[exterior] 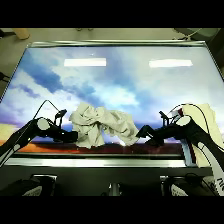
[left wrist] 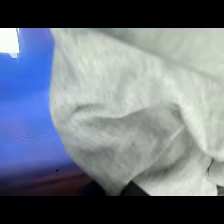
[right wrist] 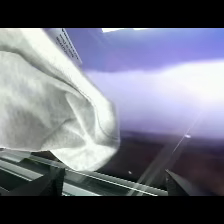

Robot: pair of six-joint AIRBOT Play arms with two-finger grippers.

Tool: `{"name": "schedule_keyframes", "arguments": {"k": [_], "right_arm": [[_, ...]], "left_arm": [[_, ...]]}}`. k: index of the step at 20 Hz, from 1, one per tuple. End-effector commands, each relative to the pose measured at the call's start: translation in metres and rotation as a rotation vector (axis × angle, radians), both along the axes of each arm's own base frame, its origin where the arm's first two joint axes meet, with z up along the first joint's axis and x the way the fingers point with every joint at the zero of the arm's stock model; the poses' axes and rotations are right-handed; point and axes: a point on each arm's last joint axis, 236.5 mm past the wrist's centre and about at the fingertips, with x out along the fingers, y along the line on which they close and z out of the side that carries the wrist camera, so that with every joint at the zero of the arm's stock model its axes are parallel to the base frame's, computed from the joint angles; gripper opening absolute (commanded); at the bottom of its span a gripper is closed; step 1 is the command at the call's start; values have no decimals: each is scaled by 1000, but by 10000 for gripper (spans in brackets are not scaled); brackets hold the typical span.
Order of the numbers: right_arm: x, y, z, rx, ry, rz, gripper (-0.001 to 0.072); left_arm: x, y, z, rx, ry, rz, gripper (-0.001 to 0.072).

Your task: Fold the shirts.

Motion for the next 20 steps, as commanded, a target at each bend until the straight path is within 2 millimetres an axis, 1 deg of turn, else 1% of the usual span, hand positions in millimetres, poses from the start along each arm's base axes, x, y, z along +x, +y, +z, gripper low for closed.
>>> {"name": "schedule_keyframes", "arguments": {"k": [1, 2, 3, 4, 5, 6, 7, 8, 9, 10, 11, 12, 13, 14, 15, 16, 17, 18, 19, 20], "right_arm": [[6, 27, -19, -8, -28, 14, 691], [13, 34, -23, -29, -61, 4, 676], [22, 38, -25, -47, -101, -15, 605], [31, 41, -24, -52, -129, -47, 453], [38, 43, -22, -42, -142, -75, 219], [42, 44, -17, -34, -146, -81, 29], [48, 45, -7, -23, -167, -56, 28], [56, 41, 12, -24, -212, -7, 27], [69, 31, 39, -42, -277, 38, 27], [87, 16, 75, -73, -370, 59, 27], [106, -3, 122, -115, -495, 59, 27], [125, -29, 185, -180, -664, 32, 27], [135, -54, 251, -257, -839, -12, 27], [132, -80, 325, -348, -1028, -68, 27], [118, -98, 390, -428, -1194, -123, 28], [94, -106, 446, -475, -1336, -173, 28], [69, -104, 484, -483, -1440, -200, 28], [46, -101, 508, -487, -1512, -213, 28], [28, -101, 520, -489, -1546, -241, 28], [14, -106, 527, -502, -1556, -280, 29]], "left_arm": [[7, -6, 1, -18, -21, 19, 29], [9, -6, 3, -19, -30, 16, 29], [11, -7, 7, -21, -48, 2, 28], [14, -8, 12, -25, -66, -5, 28], [18, -7, 18, -25, -90, -10, 27], [26, -4, 28, -9, -131, -27, 27], [37, 3, 41, 27, -187, -57, 26], [52, 15, 63, 86, -263, -101, 26], [69, 30, 93, 157, -351, -137, 26], [90, 49, 138, 243, -467, -155, 25], [108, 68, 190, 320, -590, -146, 26], [121, 89, 258, 391, -739, -103, 25], [123, 108, 326, 440, -887, -41, 26], [116, 124, 399, 466, -1048, 33, 25], [101, 135, 457, 464, -1179, 105, 26], [82, 145, 506, 441, -1289, 196, 26], [64, 150, 540, 420, -1371, 252, 25], [52, 151, 559, 409, -1424, 272, 25], [41, 151, 573, 403, -1465, 282, 26], [34, 152, 581, 400, -1496, 289, 26]]}}
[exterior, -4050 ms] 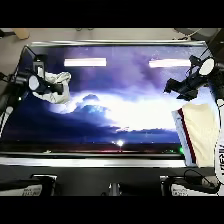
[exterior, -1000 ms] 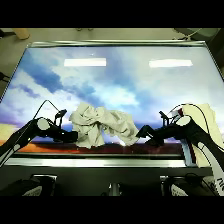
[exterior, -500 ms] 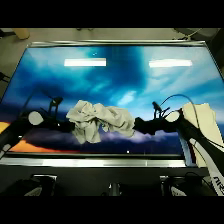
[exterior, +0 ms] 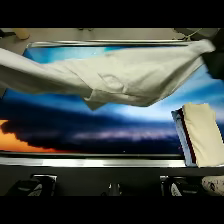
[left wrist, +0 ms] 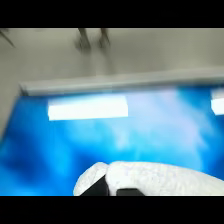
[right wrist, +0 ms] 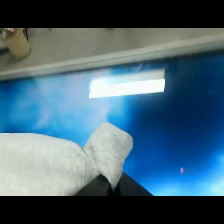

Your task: Fold the shirts.

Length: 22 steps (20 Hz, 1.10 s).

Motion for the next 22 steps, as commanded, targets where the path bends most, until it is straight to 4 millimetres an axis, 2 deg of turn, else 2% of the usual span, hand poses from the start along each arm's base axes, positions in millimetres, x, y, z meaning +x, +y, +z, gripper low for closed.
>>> {"name": "schedule_keyframes", "arguments": {"k": [1, 3, 4, 5, 6, 7, 10, 13, 14, 16, 17, 18, 19, 20, 21, 22], "right_arm": [[-73, -23, 75, -36, -223, -133, 29], [-84, -33, 68, -69, -193, -178, 29], [-84, -37, 53, -78, -130, -193, 29], [-80, -40, 28, -87, -23, -198, 29], [-77, -40, -4, -101, 111, -185, 29], [-74, -40, -46, -115, 283, -161, 30], [-59, -41, -176, -114, 723, -108, 30], [-29, -45, -293, -65, 912, -125, 30], [-16, -45, -325, -19, 929, -154, 30], [9, -38, -376, 131, 957, -223, 30], [18, -31, -392, 214, 983, -246, 30], [27, -21, -400, 303, 1002, -249, 32], [34, -7, -403, 376, 1015, -218, 110], [37, 7, -395, 383, 1011, -138, 497], [34, 15, -384, 328, 1005, -40, 704], [25, 14, -377, 263, 1033, 10, 696]], "left_arm": [[-51, 18, 76, -17, -220, 52, 25], [-51, 18, 64, -7, -172, 54, 26], [-47, 18, 47, -8, -108, 57, 26], [-40, 14, 22, -14, -28, 46, 26], [-31, 6, -5, -29, 47, 20, 26], [-21, -5, -36, -52, 122, -17, 26], [7, -51, -162, -143, 373, -140, 26], [19, -82, -280, -165, 497, -198, 26], [17, -89, -313, -164, 535, -207, 26], [7, -99, -361, -162, 634, -221, 26], [2, -101, -376, -156, 681, -224, 27], [1, -101, -382, -152, 703, -223, 27], [4, -100, -381, -144, 695, -223, 27], [6, -98, -378, -117, 680, -238, 27], [8, -95, -373, -88, 671, -249, 26], [9, -92, -370, -67, 668, -253, 27]]}}
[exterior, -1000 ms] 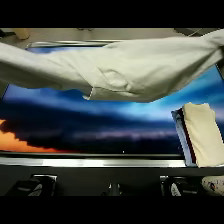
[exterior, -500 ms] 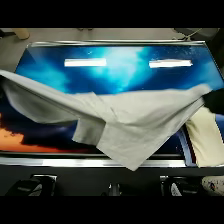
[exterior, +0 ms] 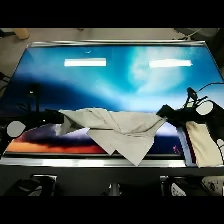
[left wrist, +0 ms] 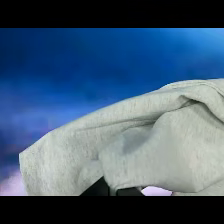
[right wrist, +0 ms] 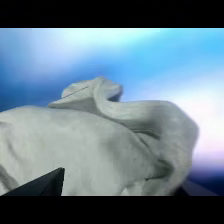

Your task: Fold the shirts.

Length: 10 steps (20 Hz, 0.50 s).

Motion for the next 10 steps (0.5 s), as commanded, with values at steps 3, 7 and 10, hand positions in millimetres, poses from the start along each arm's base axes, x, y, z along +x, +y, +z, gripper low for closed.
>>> {"name": "schedule_keyframes", "arguments": {"k": [3, 7, 10], "right_arm": [[-56, -26, -25, -103, 252, 177, 627], [-106, -8, -82, -54, 366, 193, 613], [-92, 24, -103, -57, 251, 216, 613]], "left_arm": [[0, 10, -2, 58, 7, -36, 27], [-3, 10, -5, 62, 26, -38, 27], [-7, 11, -7, 65, 46, -41, 27]]}}
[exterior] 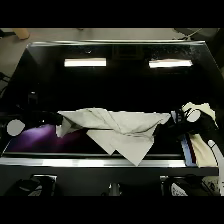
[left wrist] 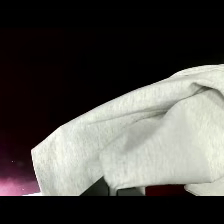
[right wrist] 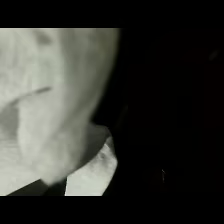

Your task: Fold the shirts.

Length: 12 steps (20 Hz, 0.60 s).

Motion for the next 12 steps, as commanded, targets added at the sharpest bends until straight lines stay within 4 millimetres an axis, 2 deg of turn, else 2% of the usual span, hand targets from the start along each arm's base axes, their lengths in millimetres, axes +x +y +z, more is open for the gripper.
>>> {"name": "schedule_keyframes", "arguments": {"k": [1, 4, 5, 6, 8, 9, 10, 11, 12], "right_arm": [[12, 26, -25, -15, -107, 39, 613], [32, 36, -31, -34, -172, -5, 606], [34, 36, -32, -32, -175, -17, 443], [35, 36, -30, -34, -174, -16, 24], [43, 41, -12, -18, -179, 11, 29], [53, 45, 9, -8, -217, 72, 29], [69, 47, 43, -9, -294, 130, 27], [89, 44, 90, -35, -402, 159, 27], [107, 38, 147, -75, -537, 167, 27]], "left_arm": [[-5, 1, -4, 8, 28, -5, 27], [-6, 1, -4, 9, 33, -5, 27], [-7, 1, -4, 9, 34, -5, 27], [-6, 2, -4, 10, 33, -5, 27], [-5, 3, -1, 19, 25, -6, 27], [0, 6, 7, 37, 3, -8, 27], [9, 13, 25, 74, -44, -9, 27], [19, 22, 52, 121, -102, -6, 27], [30, 35, 92, 180, -181, 7, 27]]}}
